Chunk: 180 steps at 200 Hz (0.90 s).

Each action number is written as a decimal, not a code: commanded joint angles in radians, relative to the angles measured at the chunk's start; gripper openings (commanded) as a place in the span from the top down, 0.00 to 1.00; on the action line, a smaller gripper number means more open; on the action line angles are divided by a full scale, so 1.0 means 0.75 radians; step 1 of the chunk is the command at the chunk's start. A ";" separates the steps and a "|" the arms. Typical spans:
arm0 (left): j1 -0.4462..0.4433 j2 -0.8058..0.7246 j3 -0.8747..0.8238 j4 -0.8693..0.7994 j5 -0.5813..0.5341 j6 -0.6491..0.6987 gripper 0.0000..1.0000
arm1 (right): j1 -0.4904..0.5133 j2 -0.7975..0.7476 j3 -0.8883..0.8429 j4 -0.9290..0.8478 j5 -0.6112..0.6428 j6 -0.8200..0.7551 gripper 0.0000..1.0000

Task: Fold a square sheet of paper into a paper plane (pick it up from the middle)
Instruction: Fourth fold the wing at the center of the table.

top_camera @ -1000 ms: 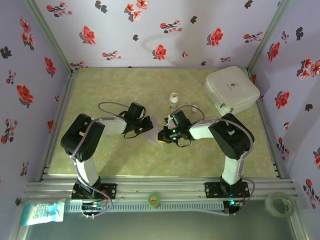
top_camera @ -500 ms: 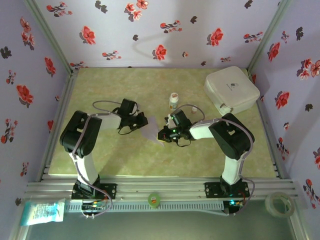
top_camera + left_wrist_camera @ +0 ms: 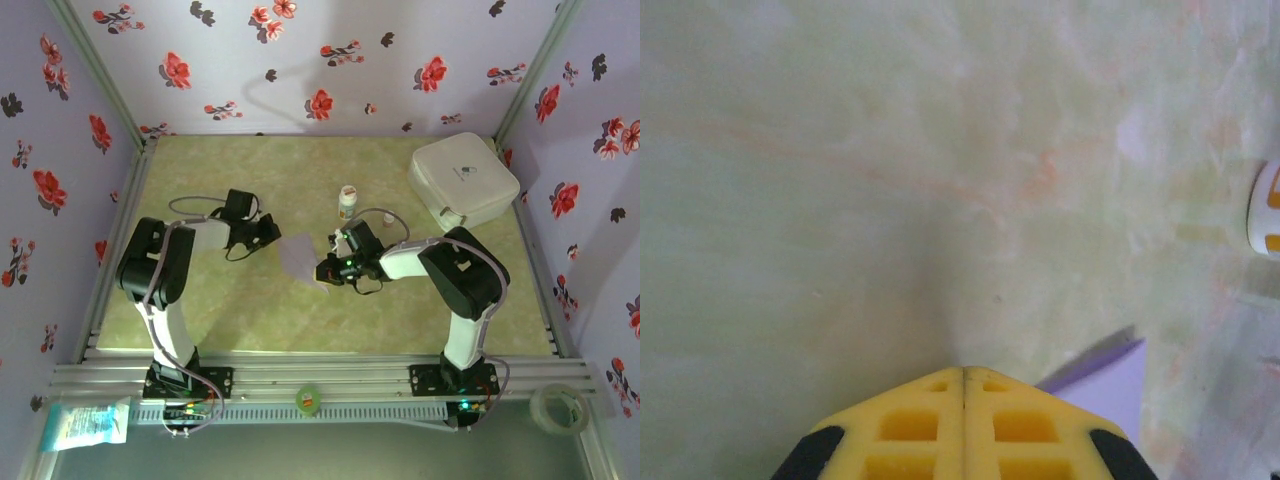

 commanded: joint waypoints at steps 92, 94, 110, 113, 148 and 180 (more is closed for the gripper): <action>-0.256 -0.222 -0.207 0.230 -0.012 -0.245 0.96 | -0.025 -0.015 -0.032 -0.334 0.033 -0.080 1.00; -0.259 -0.217 -0.208 0.237 -0.013 -0.251 0.96 | -0.025 -0.015 -0.031 -0.334 0.033 -0.080 1.00; -0.269 -0.168 -0.246 0.306 -0.010 -0.293 0.96 | -0.024 -0.016 -0.023 -0.333 0.031 -0.073 1.00; -0.269 -0.160 -0.252 0.312 -0.014 -0.298 0.96 | -0.024 -0.017 -0.023 -0.333 0.031 -0.070 1.00; -0.263 -0.105 -0.273 0.292 -0.062 -0.282 0.96 | -0.024 -0.047 -0.011 -0.331 0.029 -0.047 1.00; -0.254 -0.090 -0.301 0.229 -0.121 -0.234 0.96 | -0.023 -0.105 0.060 -0.382 -0.013 -0.034 1.00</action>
